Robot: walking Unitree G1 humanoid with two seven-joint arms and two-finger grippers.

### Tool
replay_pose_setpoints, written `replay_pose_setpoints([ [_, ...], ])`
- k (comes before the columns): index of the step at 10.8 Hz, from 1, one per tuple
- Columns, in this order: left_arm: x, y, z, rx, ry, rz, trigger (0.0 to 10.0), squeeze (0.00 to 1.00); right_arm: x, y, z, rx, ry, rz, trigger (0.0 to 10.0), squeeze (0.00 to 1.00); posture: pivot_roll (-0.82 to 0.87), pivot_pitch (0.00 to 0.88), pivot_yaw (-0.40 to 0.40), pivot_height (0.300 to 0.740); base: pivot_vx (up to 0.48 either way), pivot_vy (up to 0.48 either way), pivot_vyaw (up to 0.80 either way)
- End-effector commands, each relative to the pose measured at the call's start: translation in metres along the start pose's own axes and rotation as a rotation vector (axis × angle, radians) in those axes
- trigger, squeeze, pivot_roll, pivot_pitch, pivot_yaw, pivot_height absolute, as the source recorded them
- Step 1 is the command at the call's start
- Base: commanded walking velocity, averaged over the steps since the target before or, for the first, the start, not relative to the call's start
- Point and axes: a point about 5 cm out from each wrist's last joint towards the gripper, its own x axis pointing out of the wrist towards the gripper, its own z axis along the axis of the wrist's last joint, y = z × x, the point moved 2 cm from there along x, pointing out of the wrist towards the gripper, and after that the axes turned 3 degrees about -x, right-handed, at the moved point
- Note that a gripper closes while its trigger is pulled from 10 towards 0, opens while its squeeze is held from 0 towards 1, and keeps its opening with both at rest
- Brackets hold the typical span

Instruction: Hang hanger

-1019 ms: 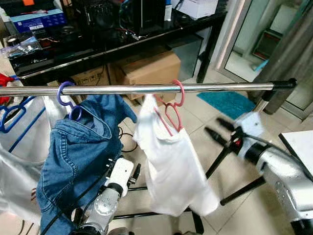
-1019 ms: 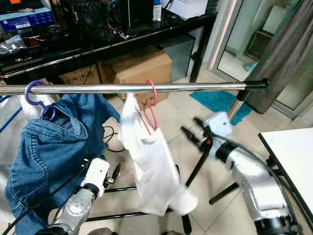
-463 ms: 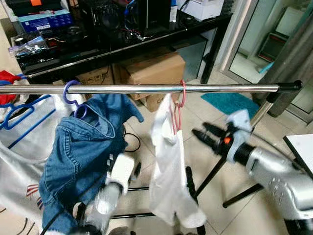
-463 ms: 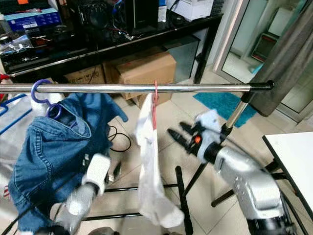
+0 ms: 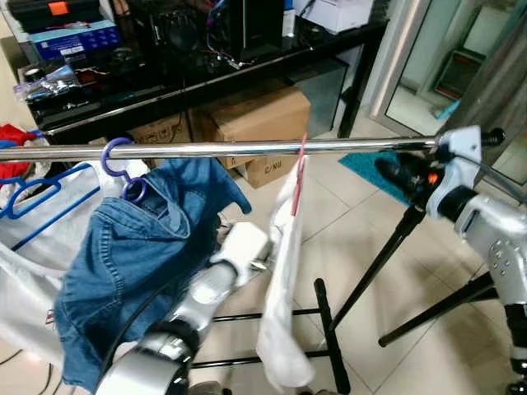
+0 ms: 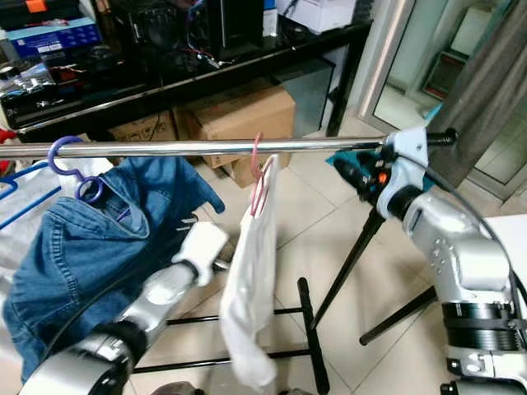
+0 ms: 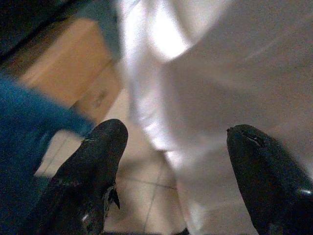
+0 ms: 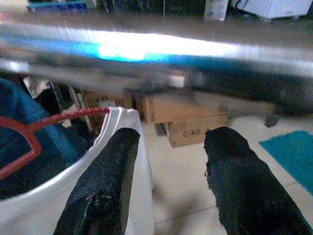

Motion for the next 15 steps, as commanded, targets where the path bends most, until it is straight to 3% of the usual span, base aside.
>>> replay_pose_setpoints([
  [1,0.002,-0.007,0.001,0.030,0.018,-0.061,10.0,0.00,0.001,0.001,-0.002,-0.003,0.000,0.005,10.0,0.00,0.02,0.000,0.025,0.740,0.000,0.000,0.00],
  [3,0.002,-0.035,-0.003,0.105,0.022,-0.215,10.0,0.00,-0.002,0.005,-0.017,0.001,0.055,0.043,10.0,0.00,0.01,0.000,0.029,0.740,0.000,0.000,0.00],
  [4,0.002,-0.046,-0.003,0.133,0.019,-0.263,10.0,0.00,-0.007,0.004,-0.038,-0.002,0.151,0.066,10.0,0.00,0.01,0.000,0.029,0.740,0.000,0.000,0.00],
  [5,0.003,-0.051,-0.003,0.142,0.019,-0.268,10.0,0.00,-0.020,0.005,-0.073,0.002,0.301,0.108,10.0,0.00,0.01,0.000,0.028,0.740,0.000,0.000,0.00],
  [7,0.002,-0.048,-0.003,0.144,0.015,-0.238,10.0,0.00,-0.036,0.021,-0.101,0.002,0.408,0.191,10.0,0.00,0.01,0.000,0.029,0.740,0.000,0.000,0.00],
  [8,0.002,-0.044,-0.002,0.145,-0.001,-0.219,10.0,0.00,-0.032,0.024,-0.091,0.029,0.368,0.183,10.0,0.00,0.00,0.000,0.035,0.740,0.000,0.000,0.00],
  [9,0.005,-0.032,0.032,0.119,-0.209,-0.111,10.0,0.00,-0.023,0.025,-0.054,0.079,0.245,0.168,10.0,0.00,-0.02,0.000,0.046,0.740,0.000,0.000,0.00],
  [10,0.008,-0.031,0.045,0.118,-0.260,-0.095,10.0,0.00,-0.025,0.025,-0.047,0.075,0.224,0.172,10.0,0.00,-0.03,0.000,0.049,0.740,0.000,0.000,0.00],
  [12,0.014,-0.041,0.055,0.153,-0.272,-0.132,10.0,0.00,-0.032,0.022,-0.055,0.078,0.243,0.148,10.0,0.00,-0.05,0.000,0.050,0.740,0.000,0.000,0.00],
  [15,0.015,-0.050,0.044,0.201,-0.211,-0.158,10.0,0.00,-0.042,0.025,-0.066,0.122,0.276,0.124,10.0,0.00,-0.06,0.000,0.054,0.740,0.000,0.000,0.00],
])
